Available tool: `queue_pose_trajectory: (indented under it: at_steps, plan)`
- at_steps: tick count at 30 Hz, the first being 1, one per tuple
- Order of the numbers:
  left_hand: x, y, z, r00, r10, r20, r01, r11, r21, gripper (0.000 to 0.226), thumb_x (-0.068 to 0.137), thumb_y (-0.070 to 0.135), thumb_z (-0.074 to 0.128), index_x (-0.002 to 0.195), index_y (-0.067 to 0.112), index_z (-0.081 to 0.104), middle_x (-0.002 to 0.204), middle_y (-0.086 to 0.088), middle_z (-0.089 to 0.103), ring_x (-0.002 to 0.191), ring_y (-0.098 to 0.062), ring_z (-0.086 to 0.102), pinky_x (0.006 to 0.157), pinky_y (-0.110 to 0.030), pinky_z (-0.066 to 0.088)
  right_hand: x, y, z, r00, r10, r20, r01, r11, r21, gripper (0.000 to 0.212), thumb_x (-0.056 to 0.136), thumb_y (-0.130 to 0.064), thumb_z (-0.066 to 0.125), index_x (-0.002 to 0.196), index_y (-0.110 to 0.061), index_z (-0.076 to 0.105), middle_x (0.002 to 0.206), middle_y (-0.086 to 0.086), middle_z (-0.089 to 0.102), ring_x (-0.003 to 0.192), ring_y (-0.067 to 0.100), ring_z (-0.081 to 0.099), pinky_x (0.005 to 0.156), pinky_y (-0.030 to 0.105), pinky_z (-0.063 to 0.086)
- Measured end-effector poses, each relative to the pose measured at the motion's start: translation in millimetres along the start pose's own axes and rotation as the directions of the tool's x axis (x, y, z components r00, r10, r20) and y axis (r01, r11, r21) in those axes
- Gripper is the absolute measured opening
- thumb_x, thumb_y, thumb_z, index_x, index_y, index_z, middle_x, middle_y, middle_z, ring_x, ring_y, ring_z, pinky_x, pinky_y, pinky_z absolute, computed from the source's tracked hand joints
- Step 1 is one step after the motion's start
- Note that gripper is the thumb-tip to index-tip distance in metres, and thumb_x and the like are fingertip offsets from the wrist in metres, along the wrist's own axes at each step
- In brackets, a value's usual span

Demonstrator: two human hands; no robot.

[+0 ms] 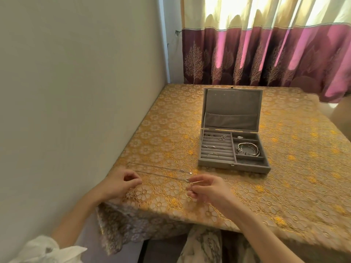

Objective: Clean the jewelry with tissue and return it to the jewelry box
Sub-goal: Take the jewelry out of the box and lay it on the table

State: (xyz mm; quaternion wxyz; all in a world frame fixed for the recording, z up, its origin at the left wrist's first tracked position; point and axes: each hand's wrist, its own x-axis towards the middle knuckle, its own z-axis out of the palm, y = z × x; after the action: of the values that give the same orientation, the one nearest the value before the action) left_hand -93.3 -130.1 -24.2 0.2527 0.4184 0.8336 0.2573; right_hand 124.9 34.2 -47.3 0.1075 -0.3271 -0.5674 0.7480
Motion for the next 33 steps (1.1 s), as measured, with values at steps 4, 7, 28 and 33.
queue_pose_trajectory:
  at_steps: [4, 7, 28, 33]
  plan:
    - [3, -17, -6, 0.999, -0.018, -0.047, 0.019, 1.000, 0.006, 0.009, 0.086, 0.022, 0.063, 0.082, 0.020, 0.071, 0.075, 0.005, 0.065, 0.061, 0.002, 0.056, 0.060, -0.013, 0.043, 7, 7, 9, 1.000, -0.012, -0.014, 0.010, 0.993, -0.116, 0.022, 0.084, 0.003, 0.059, 0.103, -0.007, 0.065, 0.086, 0.010, 0.072, 0.076, 0.019, 0.070, 0.069, 0.023, 0.056]
    - [9, -28, -6, 0.997, -0.023, -0.077, 0.027, 0.998, 0.050, 0.008, 0.086, 0.026, 0.063, 0.081, 0.027, 0.069, 0.080, 0.010, 0.065, 0.074, -0.003, 0.057, 0.066, -0.016, 0.040, 11, 9, 17, 0.995, -0.072, -0.069, 0.052, 0.964, -0.262, 0.019, 0.085, -0.003, 0.060, 0.101, -0.012, 0.065, 0.080, 0.006, 0.072, 0.068, 0.014, 0.069, 0.065, 0.021, 0.056]
    - [4, -57, 23, 0.875, 0.256, -0.410, -0.213, 0.966, 0.148, 0.032, 0.076, 0.011, 0.072, 0.078, 0.041, 0.059, 0.092, 0.016, 0.060, 0.097, 0.021, 0.044, 0.081, 0.002, 0.032, 20, 51, 19, 0.734, -0.672, 0.104, 0.446, 0.360, -0.820, 0.013, 0.079, -0.012, 0.070, 0.092, -0.013, 0.072, 0.087, -0.006, 0.061, 0.076, 0.005, 0.055, 0.069, 0.008, 0.044]
    - [6, -56, 24, 0.864, 0.237, -0.445, -0.216, 0.971, 0.099, 0.035, 0.074, 0.008, 0.072, 0.077, 0.042, 0.062, 0.103, 0.023, 0.053, 0.093, 0.019, 0.047, 0.081, 0.005, 0.031, 19, 49, 20, 0.755, -0.652, 0.069, 0.440, 0.426, -0.790, 0.013, 0.083, -0.013, 0.066, 0.095, -0.014, 0.071, 0.089, -0.011, 0.055, 0.077, 0.001, 0.052, 0.073, 0.005, 0.041]
